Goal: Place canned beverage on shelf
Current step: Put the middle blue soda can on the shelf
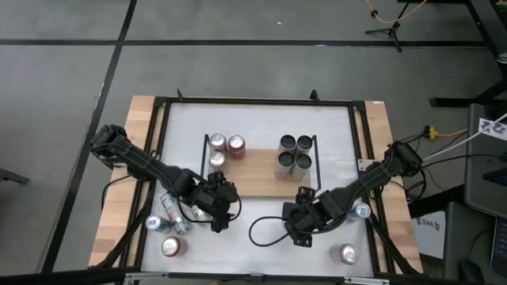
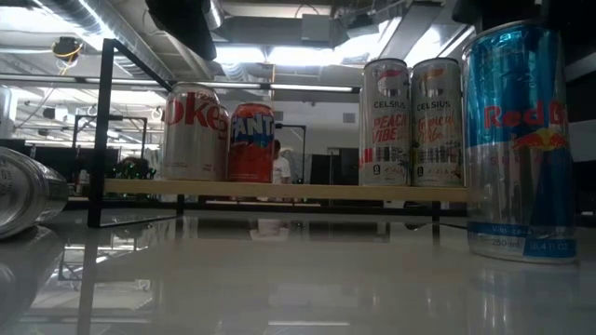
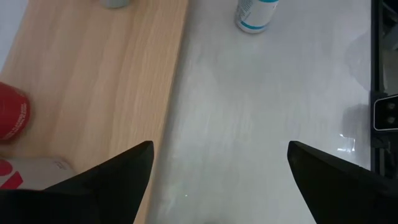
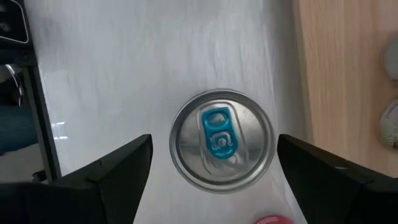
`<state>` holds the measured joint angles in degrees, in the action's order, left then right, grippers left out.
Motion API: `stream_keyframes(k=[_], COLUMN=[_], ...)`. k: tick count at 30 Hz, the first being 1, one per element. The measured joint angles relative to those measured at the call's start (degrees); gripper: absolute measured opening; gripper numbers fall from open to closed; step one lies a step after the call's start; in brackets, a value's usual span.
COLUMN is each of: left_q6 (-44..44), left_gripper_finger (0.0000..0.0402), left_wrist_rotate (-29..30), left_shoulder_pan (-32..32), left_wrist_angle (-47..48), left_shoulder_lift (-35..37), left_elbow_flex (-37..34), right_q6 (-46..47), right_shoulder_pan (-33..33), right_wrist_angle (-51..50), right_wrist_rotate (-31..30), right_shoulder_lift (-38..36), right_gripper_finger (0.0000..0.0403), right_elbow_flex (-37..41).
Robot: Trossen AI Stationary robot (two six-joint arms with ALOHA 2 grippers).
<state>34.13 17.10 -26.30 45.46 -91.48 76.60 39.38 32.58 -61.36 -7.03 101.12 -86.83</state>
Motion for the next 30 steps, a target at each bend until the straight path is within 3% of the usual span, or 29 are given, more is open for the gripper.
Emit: stream_keyframes(k=[19, 30], left_q6=[-0.02, -0.04], left_gripper_finger=[0.0363, 0.0363], left_wrist_rotate=[0.39, 0.51], left_shoulder_pan=[0.0, -0.02], left_wrist_angle=[-0.09, -0.11], left_shoulder_lift=[0.0, 0.0], left_elbow_flex=[0.0, 0.0], right_q6=[0.81, 0.85], right_shoulder_pan=[0.02, 0.02], right_wrist_angle=[1.87, 9.93], right_wrist_rotate=[-1.96, -0.97], right_shoulder_lift=[0.0, 0.0], right_gripper_finger=[0.0341, 0.0339], right_elbow_flex=[0.26, 7.48])
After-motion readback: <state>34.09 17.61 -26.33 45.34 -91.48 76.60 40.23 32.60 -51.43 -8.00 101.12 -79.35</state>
